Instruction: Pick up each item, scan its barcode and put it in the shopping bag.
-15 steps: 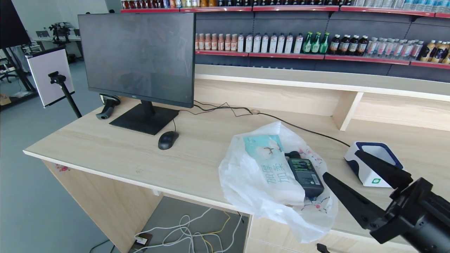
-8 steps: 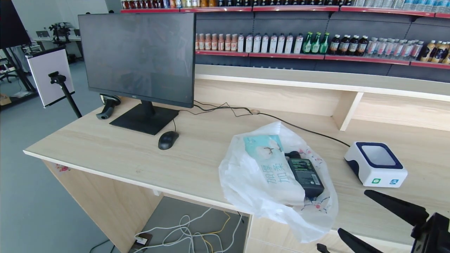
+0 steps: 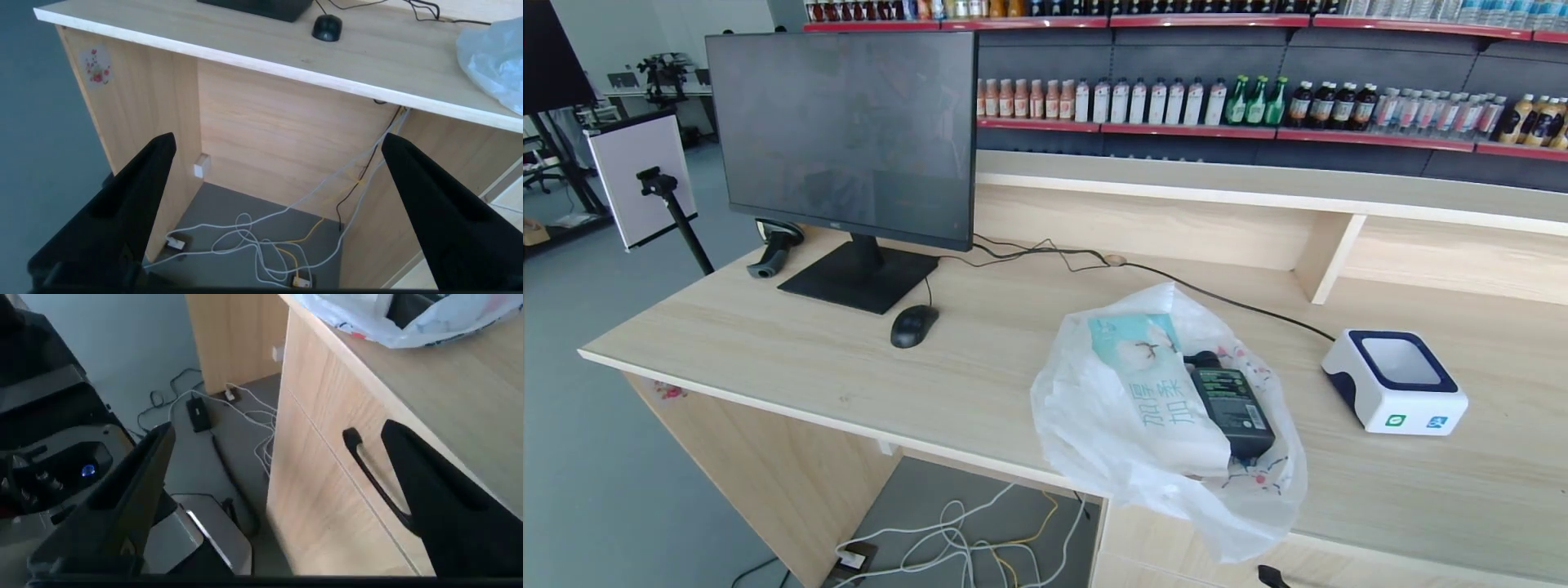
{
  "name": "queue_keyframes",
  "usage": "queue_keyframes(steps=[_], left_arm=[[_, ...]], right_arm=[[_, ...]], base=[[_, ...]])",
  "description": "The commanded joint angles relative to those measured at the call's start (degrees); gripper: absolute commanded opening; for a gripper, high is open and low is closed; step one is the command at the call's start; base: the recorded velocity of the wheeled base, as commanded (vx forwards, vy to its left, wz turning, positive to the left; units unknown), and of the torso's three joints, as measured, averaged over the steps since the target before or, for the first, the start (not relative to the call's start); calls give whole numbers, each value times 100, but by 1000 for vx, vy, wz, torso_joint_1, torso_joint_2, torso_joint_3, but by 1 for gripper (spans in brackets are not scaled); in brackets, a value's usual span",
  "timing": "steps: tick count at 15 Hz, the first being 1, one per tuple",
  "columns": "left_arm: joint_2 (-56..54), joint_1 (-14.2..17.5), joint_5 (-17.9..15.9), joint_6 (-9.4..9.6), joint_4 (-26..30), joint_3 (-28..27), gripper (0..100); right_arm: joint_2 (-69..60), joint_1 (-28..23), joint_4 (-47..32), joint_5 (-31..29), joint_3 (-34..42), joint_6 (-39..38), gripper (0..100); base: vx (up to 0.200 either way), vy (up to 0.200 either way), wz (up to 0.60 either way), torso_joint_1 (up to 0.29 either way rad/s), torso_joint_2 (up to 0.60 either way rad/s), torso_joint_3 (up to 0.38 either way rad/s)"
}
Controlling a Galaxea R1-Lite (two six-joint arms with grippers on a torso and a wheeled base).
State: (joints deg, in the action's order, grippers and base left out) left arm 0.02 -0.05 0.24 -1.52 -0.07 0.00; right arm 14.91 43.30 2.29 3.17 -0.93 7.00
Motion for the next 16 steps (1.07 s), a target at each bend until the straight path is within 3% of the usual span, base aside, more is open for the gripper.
queue_keyframes(steps=[1, 2, 3, 4, 5, 6, 7, 10, 12, 14, 16], left_arm=[[-2, -4, 2, -6, -1, 0, 100], [-2, -4, 2, -6, -1, 0, 100], [-2, -4, 2, -15, -1, 0, 100], [-2, -4, 2, -15, -1, 0, 100], [-2, -4, 2, -15, -1, 0, 100], [-2, -4, 2, -15, -1, 0, 100], [-2, -4, 2, -15, -1, 0, 100], [-2, -4, 2, -6, -1, 0, 100], [-2, 5, 11, -15, -1, 0, 100], [-2, -4, 2, -15, -1, 0, 100], [-2, 5, 2, -15, 7, 0, 100]], right_arm=[[-638, -1201, -326, -53, -66, 30, 100], [-603, -1975, -326, -53, -66, -23, 100], [-594, -2300, -326, -53, -66, -32, 100], [-638, -3144, -326, -53, -66, -23, 100], [-682, -3451, -326, -53, -57, -14, 100], [-805, -4207, -326, -62, -66, -76, 100], [-884, -4585, -317, -53, -66, -251, 100], [-981, -4796, 158, -97, 93, -515, 100], [-972, -4796, -220, -106, 93, -471, 100], [-1394, -4392, -247, -106, 84, -498, 100], [-1482, -4339, -247, -115, 93, -489, 100]], base=[[0, 0, 0, 0, 0, 0], [0, 0, 0, 0, 0, 0], [0, 0, 0, 0, 0, 0], [0, 0, 0, 0, 0, 0], [-200, 0, 0, 7, 2, 2], [-200, 0, 0, 2, 2, 2], [-200, 0, 0, 22, 2, -2], [-200, 0, 0, 1, 7, 4], [-200, 0, 0, -2, 5, 5], [-200, 0, 0, 2, 2, 2], [-200, 0, -300, 5, 0, -2]])
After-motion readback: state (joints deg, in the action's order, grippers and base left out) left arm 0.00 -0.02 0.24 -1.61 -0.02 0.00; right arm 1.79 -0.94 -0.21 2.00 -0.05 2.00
